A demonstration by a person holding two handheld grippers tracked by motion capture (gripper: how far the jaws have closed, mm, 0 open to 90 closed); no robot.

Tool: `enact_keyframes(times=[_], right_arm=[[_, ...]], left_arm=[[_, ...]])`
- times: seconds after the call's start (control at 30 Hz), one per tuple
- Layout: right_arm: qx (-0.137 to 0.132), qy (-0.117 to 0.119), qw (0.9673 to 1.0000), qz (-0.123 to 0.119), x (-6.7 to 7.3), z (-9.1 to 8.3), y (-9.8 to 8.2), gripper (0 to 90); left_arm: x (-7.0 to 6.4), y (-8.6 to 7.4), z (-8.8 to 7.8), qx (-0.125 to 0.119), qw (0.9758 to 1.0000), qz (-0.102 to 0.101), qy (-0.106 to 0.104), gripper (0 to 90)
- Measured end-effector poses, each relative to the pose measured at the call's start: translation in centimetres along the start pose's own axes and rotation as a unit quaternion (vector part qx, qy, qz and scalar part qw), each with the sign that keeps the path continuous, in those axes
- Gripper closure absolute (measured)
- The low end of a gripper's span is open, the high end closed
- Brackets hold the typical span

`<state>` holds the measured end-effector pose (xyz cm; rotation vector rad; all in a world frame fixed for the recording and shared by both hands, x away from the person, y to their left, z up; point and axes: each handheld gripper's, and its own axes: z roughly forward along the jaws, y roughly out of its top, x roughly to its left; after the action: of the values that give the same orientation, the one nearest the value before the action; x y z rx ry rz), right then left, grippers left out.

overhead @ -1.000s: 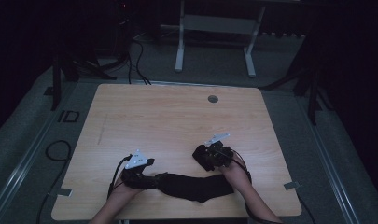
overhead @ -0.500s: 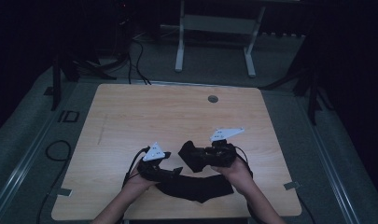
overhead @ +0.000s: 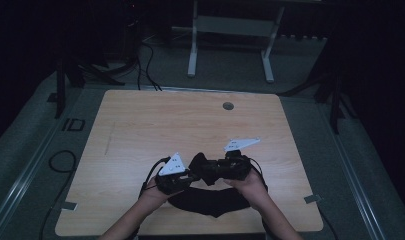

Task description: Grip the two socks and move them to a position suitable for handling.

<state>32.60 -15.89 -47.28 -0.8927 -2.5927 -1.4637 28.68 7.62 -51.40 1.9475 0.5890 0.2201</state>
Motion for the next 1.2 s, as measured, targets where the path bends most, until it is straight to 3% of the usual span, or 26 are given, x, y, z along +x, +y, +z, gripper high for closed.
enact_keyframes(times=[0.07, 0.17, 0.3, 0.37, 0.43, 0.47, 0.57, 0.6, 0.77, 0.93, 1.13, 1.2], right_arm=[[-0.003, -0.019, 0.9998, 0.000, -0.3, -0.4, 0.0, 72.9], [-0.015, -0.026, 0.9995, 0.011, -0.9, -1.4, 0.0, 73.0], [-0.024, -0.023, 0.9992, 0.023, -1.4, -2.1, 0.0, 73.1], [-0.024, -0.013, 0.9994, 0.022, -1.1, -2.0, 0.0, 73.2], [-0.023, -0.005, 0.9996, 0.018, -0.8, -1.9, 0.1, 73.2], [-0.021, 0.010, 0.9997, 0.012, -0.2, -1.6, 0.2, 73.2], [-0.013, 0.023, 0.9996, 0.003, 0.3, -1.0, 0.2, 73.2], [-0.010, 0.027, 0.9996, 0.002, 0.4, -0.8, 0.2, 73.1], [-0.016, 0.040, 0.9990, 0.009, 0.4, -0.8, 0.2, 73.2], [-0.009, 0.042, 0.9989, 0.016, 0.0, -0.4, -0.3, 73.1], [-0.011, 0.041, 0.9989, 0.020, -0.3, -0.7, -0.4, 72.7], [-0.011, 0.038, 0.9991, 0.018, -0.4, -0.9, -0.3, 71.4]], left_arm=[[0.2, 0.0, -0.2, 0.001, 1.0000, -0.001, 0.009, 90.0], [0.5, 0.1, -0.7, -0.001, 0.9998, -0.006, 0.021, 90.0], [0.7, 0.1, -0.6, 0.006, 0.9997, -0.008, 0.021, 90.0], [0.8, -0.1, -0.2, 0.002, 0.9997, -0.022, 0.006, 89.8], [0.8, -0.2, 0.3, -0.006, 0.9996, -0.026, 0.009, 89.2], [0.7, -0.2, 0.5, -0.007, 0.9997, -0.024, 0.001, 69.7], [0.3, 0.2, 0.7, -0.019, 0.9998, -0.009, -0.005, 50.9], [0.2, 0.3, 0.7, -0.023, 0.9997, -0.007, -0.010, 50.1], [0.1, 0.4, 0.7, -0.033, 0.9993, 0.007, -0.015, 50.3], [-0.7, 0.4, 1.2, -0.020, 0.9992, 0.033, -0.013, 63.5], [-0.3, 0.4, 1.3, -0.013, 0.9995, 0.002, -0.030, 86.1], [-0.3, 0.6, 1.3, -0.008, 0.9993, -0.005, -0.035, 88.0]])
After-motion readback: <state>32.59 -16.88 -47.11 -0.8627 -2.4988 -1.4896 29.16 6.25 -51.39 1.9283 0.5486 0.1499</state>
